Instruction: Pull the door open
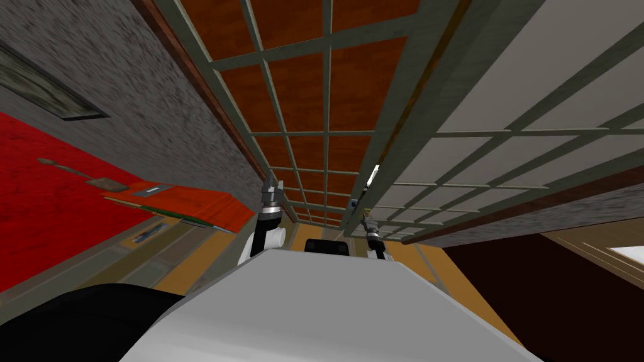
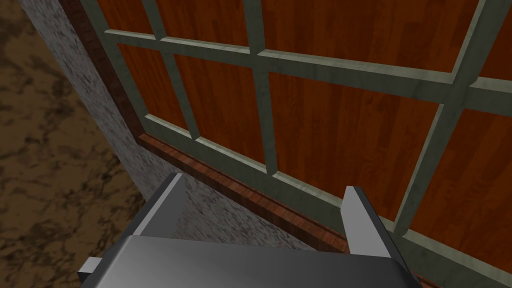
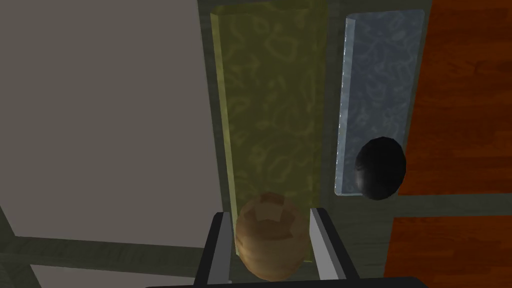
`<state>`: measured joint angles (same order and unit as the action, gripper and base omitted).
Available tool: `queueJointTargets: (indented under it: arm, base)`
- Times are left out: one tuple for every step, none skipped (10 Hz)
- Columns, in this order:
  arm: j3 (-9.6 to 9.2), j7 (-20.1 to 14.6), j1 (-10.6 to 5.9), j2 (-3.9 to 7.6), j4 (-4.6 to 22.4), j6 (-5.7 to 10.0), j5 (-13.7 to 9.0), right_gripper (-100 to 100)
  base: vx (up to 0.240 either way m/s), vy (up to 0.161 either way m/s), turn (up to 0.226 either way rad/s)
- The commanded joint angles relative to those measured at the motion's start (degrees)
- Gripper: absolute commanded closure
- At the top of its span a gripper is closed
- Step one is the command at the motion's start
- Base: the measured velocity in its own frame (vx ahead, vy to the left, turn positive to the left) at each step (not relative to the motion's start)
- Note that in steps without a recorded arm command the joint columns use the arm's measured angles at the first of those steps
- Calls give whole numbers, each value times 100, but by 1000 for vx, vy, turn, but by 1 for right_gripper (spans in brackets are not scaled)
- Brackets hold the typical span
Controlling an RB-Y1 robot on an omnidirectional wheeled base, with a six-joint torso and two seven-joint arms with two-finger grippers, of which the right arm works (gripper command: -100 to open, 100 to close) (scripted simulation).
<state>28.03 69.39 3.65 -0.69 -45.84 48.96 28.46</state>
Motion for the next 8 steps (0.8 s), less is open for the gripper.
queueJointTargets:
  arm:
    - [6, -80, 160, -18, -105, -169, 22, 100]
    - [37, -199, 251, 34, -37, -173, 17, 100]
    - [37, -199, 251, 34, -37, -173, 17, 100]
    - [52, -329, 296, 73, 18, -171, 14, 100]
    - [59, -394, 318, 93, 45, -170, 13, 100]
    - [74, -525, 363, 133, 100, -169, 10, 100]
    - [82, -590, 385, 152, 127, -168, 9, 100]
    - [89, -655, 408, 172, 154, -167, 7, 100]
  base:
    - [-122, 32, -64]
    - [-160, 31, -56]
    - [-130, 26, -49]
    - [-107, 16, -55]
    - [-109, 14, -53]
    - [-108, 18, -72]
    - [-110, 38, -48]
    - [-108, 25, -67]
